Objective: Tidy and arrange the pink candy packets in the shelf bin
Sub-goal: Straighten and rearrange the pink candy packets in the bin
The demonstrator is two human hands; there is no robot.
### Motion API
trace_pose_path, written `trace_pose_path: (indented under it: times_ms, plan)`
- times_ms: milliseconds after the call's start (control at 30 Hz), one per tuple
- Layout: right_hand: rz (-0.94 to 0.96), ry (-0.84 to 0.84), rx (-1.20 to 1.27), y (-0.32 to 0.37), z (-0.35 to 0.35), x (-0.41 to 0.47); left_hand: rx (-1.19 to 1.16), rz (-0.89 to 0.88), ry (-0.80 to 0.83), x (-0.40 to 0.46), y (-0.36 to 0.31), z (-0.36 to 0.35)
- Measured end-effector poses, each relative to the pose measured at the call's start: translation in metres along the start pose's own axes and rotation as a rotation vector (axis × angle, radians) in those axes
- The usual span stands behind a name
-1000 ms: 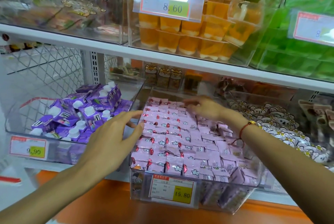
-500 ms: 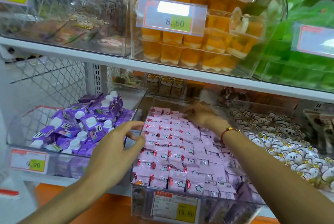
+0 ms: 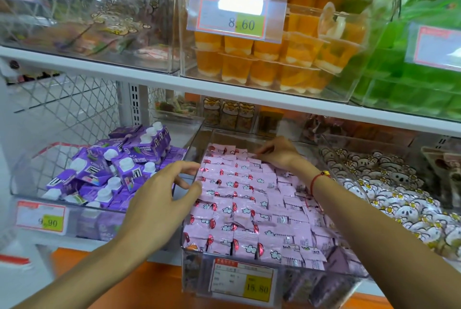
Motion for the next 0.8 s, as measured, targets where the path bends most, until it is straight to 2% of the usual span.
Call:
trace_pose_path:
  times_ms: [100, 200, 267, 533, 600, 700, 800]
  plan:
    - [-0.030, 0.003, 0.053, -0.004, 0.000, -0.002, -0.017, -0.015, 0.009, -0.001, -0.003, 0.000]
    - [-0.001, -0.029, -0.023, 0.000, -0.002, -0.003, -0.023, -0.008, 0.012, -0.001, -0.003, 0.001]
    - [0.032, -0.107, -0.062, 0.002, 0.000, -0.003, -0.022, -0.001, 0.019, -0.001, -0.002, 0.000]
    - [0.134, -0.433, 0.178, 0.009, 0.027, -0.019, -0.002, 0.013, 0.025, 0.001, -0.001, 0.000]
    - [0.114, -0.417, 0.240, 0.008, 0.033, -0.020, 0.005, 0.015, 0.030, 0.001, -0.002, 0.000]
    - [0.091, -0.307, 0.270, 0.008, 0.031, -0.018, 0.016, 0.018, 0.028, 0.001, -0.005, 0.001]
    - [0.078, -0.210, 0.153, 0.008, 0.016, -0.016, 0.021, 0.022, 0.017, 0.001, -0.006, 0.002]
Point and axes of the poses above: each hand's wrist, its own x-axis towards the middle knuckle, its own z-axis out of the back of the hand, y = z × x, the point moved 7 cm from there along x, towards the middle knuckle, and after that the axes turned 5 degrees about z, right-handed, at the moved point
